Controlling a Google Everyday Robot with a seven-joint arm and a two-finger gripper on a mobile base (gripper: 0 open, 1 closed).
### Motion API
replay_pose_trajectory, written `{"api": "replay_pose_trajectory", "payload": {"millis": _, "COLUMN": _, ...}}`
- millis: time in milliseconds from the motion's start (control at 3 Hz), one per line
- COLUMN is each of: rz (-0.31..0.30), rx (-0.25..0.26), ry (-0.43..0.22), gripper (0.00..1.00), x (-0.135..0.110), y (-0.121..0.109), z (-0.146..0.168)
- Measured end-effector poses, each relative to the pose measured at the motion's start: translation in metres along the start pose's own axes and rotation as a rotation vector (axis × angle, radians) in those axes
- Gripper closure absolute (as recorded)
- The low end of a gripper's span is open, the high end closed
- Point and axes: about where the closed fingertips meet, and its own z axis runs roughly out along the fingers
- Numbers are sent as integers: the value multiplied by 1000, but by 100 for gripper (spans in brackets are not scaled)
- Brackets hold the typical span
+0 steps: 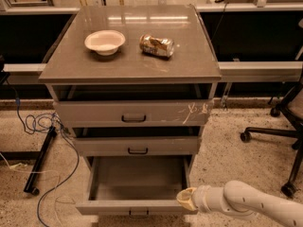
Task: Close bottom drawer
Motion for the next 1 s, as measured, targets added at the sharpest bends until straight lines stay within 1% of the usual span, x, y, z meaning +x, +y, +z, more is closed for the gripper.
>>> {"api": "replay_pose_trajectory", "payload": {"millis": 333, "rz": 0, "rx": -10, "ry": 3, "gripper": 100, "x": 2, "y": 3, "z": 4}}
{"api": "replay_pose_trajectory", "payload": {"millis": 667, "rz": 44, "rx": -66, "ry": 22, "gripper": 100, "x": 32, "y": 18, "z": 36}}
{"api": "replay_pose_trajectory", "payload": {"millis": 1000, "rz": 82, "rx": -107, "ry": 38, "gripper": 100, "x": 70, "y": 33, "z": 73}}
